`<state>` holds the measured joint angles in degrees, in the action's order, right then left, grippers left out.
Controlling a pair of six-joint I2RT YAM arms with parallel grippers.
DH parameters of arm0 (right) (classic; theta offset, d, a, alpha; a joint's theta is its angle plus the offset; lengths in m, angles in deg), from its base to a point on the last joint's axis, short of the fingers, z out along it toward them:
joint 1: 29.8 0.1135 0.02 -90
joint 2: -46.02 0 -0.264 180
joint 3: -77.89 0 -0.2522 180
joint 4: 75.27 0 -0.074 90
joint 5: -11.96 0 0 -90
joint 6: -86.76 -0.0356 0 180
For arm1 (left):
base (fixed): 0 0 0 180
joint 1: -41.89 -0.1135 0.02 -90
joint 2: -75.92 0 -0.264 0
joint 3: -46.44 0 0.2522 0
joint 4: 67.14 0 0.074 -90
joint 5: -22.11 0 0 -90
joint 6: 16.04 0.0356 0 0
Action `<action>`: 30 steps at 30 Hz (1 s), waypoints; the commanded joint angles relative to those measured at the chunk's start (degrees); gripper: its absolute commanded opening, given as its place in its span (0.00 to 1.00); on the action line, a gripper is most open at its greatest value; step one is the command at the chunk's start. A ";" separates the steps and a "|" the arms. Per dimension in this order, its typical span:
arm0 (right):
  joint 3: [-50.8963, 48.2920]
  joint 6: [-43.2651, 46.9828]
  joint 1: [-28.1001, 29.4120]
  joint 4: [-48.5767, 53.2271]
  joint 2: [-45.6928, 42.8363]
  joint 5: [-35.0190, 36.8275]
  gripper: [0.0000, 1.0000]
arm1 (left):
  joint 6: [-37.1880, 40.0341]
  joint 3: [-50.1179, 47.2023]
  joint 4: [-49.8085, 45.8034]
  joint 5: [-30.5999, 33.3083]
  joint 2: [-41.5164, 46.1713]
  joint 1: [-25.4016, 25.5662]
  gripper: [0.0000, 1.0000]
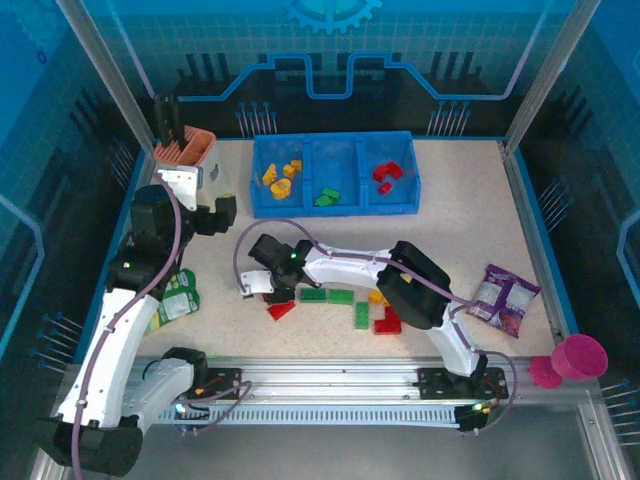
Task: Sort the legos into containers by color
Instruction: Pick up the lego from the bottom-center of the table, then place the lego in the container.
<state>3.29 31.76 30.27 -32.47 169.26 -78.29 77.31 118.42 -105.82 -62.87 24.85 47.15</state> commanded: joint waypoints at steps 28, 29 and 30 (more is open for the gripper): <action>15.83 -14.77 -41.88 14.38 -12.56 9.86 0.26 | -1.77 0.58 1.81 -3.86 -4.36 -3.49 0.99; 17.53 -15.07 -43.01 15.09 -10.61 9.27 0.27 | -1.77 0.67 1.73 -3.81 -4.39 -3.50 0.99; 19.63 -15.23 -44.17 16.20 -8.20 7.55 0.28 | -1.72 0.75 1.64 -3.70 -4.39 -3.58 0.99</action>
<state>19.26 19.04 -11.43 -21.17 155.62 -71.17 76.68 118.42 -105.34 -65.10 20.46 44.24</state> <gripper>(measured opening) 0.278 0.991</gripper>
